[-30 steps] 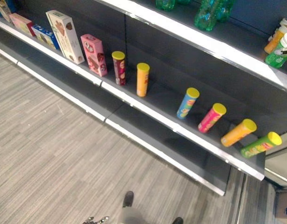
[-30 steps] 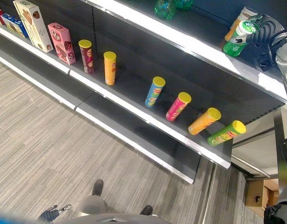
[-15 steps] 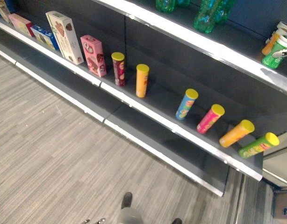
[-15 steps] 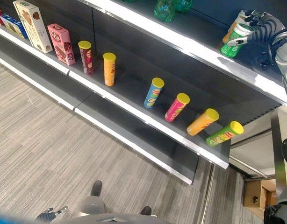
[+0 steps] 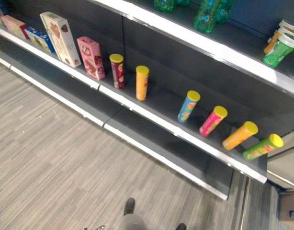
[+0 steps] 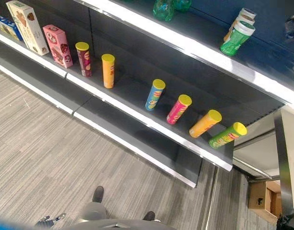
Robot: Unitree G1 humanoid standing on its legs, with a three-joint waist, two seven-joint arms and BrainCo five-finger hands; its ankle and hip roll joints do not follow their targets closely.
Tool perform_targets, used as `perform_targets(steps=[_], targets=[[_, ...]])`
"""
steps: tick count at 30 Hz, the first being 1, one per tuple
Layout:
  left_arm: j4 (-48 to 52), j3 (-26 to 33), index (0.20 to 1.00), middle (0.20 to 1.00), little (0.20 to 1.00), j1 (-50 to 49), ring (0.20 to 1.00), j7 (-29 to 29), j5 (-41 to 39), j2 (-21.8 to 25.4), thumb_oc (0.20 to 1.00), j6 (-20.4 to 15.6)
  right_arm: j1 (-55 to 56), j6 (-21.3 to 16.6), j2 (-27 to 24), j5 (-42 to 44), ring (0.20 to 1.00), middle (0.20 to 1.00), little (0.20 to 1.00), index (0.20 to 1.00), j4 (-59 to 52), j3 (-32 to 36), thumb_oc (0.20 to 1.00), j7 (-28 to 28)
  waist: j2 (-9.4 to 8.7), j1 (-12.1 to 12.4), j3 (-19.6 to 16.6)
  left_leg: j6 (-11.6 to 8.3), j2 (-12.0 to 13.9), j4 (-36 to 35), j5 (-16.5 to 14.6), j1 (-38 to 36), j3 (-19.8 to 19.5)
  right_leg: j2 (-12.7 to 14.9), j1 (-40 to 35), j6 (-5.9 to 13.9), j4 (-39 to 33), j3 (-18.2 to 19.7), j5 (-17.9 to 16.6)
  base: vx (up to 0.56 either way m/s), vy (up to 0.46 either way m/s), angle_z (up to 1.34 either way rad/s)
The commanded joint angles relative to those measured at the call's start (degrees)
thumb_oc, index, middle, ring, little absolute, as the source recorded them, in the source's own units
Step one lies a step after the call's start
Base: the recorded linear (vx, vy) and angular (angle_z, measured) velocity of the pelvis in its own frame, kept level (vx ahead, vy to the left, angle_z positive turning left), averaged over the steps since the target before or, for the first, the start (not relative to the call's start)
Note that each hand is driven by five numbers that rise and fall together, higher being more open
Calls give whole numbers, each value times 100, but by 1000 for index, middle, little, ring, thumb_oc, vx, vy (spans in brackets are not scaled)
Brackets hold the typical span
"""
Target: Put the goods on the table back onto the shelves and tidy them up.
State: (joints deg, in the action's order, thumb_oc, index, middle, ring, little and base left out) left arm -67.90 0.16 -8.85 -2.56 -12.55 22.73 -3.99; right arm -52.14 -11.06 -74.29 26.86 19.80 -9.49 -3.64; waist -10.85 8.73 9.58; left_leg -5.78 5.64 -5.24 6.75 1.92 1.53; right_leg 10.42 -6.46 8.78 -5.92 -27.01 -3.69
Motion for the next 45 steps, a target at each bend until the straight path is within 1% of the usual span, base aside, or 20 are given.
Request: perform_targets(steps=[1,2,5,6,8,9,12,14,15,17,18,21,28,33,35,37,38,39,42,45], targets=[[-210,-42,1000,1000,1000,159,1000,-187,232,-4,1000,-69,243,-234,-251,-485,1000,1000,1000,1000,-319,194,1000,-568,-12,-151,-195,-200,151,24,-669,-318,326,61,-84,166,155,126,326,0,55,-19],[-201,-21,1000,1000,1000,164,1000,-209,276,-24,1000,-63,746,-229,-144,-661,1000,1000,1000,1000,-696,677,1000,-616,-7,-192,-220,-178,132,24,-662,-304,334,82,-62,173,153,126,304,26,45,-16],[-117,-34,1000,1000,1000,168,1000,-229,416,-133,1000,-44,2327,-272,553,-1129,1000,1000,1000,1000,-1774,2031,1000,-680,62,-305,-252,-127,117,24,-731,-375,385,107,-52,196,172,203,310,13,56,-14],[-80,-60,1000,1000,1000,157,1000,-229,485,-182,1000,-34,2811,-259,864,-1230,1000,1000,1000,1000,-2060,2391,1000,-669,101,-350,-259,-102,115,24,-754,-414,421,118,-49,199,181,233,312,7,70,-24],[-33,-83,1000,1000,1000,182,1000,-216,598,-236,1000,-25,3366,-257,1322,-1424,1000,1000,1000,1000,-2455,2724,1000,-601,181,-438,-260,-51,87,24,-803,-481,474,149,-23,215,203,319,293,6,79,-24],[-23,-80,1000,1000,1000,196,1000,-202,642,-248,1000,-8,3577,-226,1474,-1535,1000,1000,1000,1000,-2580,2785,1000,-547,205,-469,-263,-30,74,24,-824,-510,493,157,-17,220,211,351,290,7,85,-30],[49,-102,1000,1000,1000,251,1000,-195,775,-287,1000,11,4432,-127,2336,-1595,1000,1000,1000,1000,-2975,2987,1000,-330,334,-603,-260,37,44,24,-932,-642,634,195,19,251,258,533,289,10,96,-39],[57,-125,1000,1000,1000,271,1000,-203,800,-282,1000,13,4603,-85,2486,-1611,1000,1000,1000,1000,-3024,3015,1000,-280,339,-630,-275,63,21,24,-916,-625,655,225,64,253,272,572,260,-9,85,-20],[91,-165,1000,1000,1000,326,1000,-188,871,-348,1000,13,4827,-52,2921,-1586,1000,1000,1000,1000,-3055,2960,1000,-228,425,-777,-279,110,-22,24,-949,-665,716,265,103,265,318,660,240,-2,122,-19],[138,-217,1000,1000,1000,367,1000,-212,897,-377,1000,27,5083,6,3449,-1452,1000,1000,1000,1000,-3226,2992,1000,-177,505,-914,-282,171,-63,28,-1032,-744,800,305,160,295,399,821,249,6,131,-27],[140,-220,1000,1000,1000,369,1000,-211,897,-370,1000,28,5094,14,3461,-1454,1000,1000,1000,1000,-3242,3003,1000,-175,493,-907,-288,179,-74,24,-1009,-728,804,315,180,293,398,827,232,-4,93,-43],[345,-350,1000,1000,1000,382,1000,-208,944,-415,1000,9,5294,-21,4112,-1159,1000,1000,1000,1000,-3239,2963,1000,-190,627,-1113,-291,296,-209,24,-1088,-788,923,429,344,345,574,1048,196,-28,185,-44],[581,-451,1000,1000,1000,318,1000,-155,1001,-437,1000,-13,5513,196,4262,-1517,1000,1000,1000,1000,-2990,2771,1000,-156,735,-1323,-226,464,-434,24,-1213,-922,1089,612,546,447,872,1329,120,-24,136,-23],[654,-609,1000,1000,1000,354,1000,-76,1092,-444,1000,-51,5476,230,4218,-1702,1000,1000,1000,1000,-2912,2751,1000,-190,729,-1476,-2,580,-521,24,-1246,-948,1304,701,920,523,1174,1538,-150,-66,114,-21],[667,-650,1000,1000,1000,383,1000,-66,1133,-420,1000,-46,5435,219,4160,-1742,1000,1000,1000,1000,-2918,2725,1000,-199,719,-1486,109,592,-501,24,-1241,-958,1444,779,1047,553,1273,1397,-304,-92,45,-54],[690,-655,1000,1000,1000,398,1000,-54,1140,-408,1000,-44,5417,212,4140,-1761,1000,1000,1000,1000,-2938,2719,1000,-207,728,-1458,143,599,-480,24,-1244,-967,1521,821,1059,556,1321,1297,-292,-94,-3,-90],[793,-625,1000,1000,1000,398,1000,-56,1107,-364,1000,-26,5336,181,4041,-1788,1000,1000,1000,1000,-3007,2774,1000,-236,811,-1377,207,582,-321,40,-1220,-965,1774,1060,924,455,1513,788,-116,-54,-32,-76],[818,-627,1000,1000,1000,386,1000,-51,1109,-353,1000,-25,5298,179,4007,-1802,1000,1000,1000,1000,-3009,2785,1000,-254,836,-1350,159,554,-270,39,-1316,-992,1768,1114,837,494,1566,750,-13,-72,-54,-58],[909,-642,1000,1000,1000,334,1000,-25,1100,-337,1000,-32,5163,124,3857,-1824,1000,1000,1000,1000,-3039,2837,1000,-303,801,-1223,58,523,-177,68,-1276,-910,2009,1384,733,540,1629,488,-236,-23,-99,-50],[1083,-624,1000,1000,1000,262,1000,-15,1076,-288,1000,-42,5049,94,3644,-1875,1000,1000,1000,1000,-3134,2955,1000,-366,718,-1082,-71,434,-96,100,-1227,-823,2225,1519,587,622,1323,143,-584,-8,-179,-59]])
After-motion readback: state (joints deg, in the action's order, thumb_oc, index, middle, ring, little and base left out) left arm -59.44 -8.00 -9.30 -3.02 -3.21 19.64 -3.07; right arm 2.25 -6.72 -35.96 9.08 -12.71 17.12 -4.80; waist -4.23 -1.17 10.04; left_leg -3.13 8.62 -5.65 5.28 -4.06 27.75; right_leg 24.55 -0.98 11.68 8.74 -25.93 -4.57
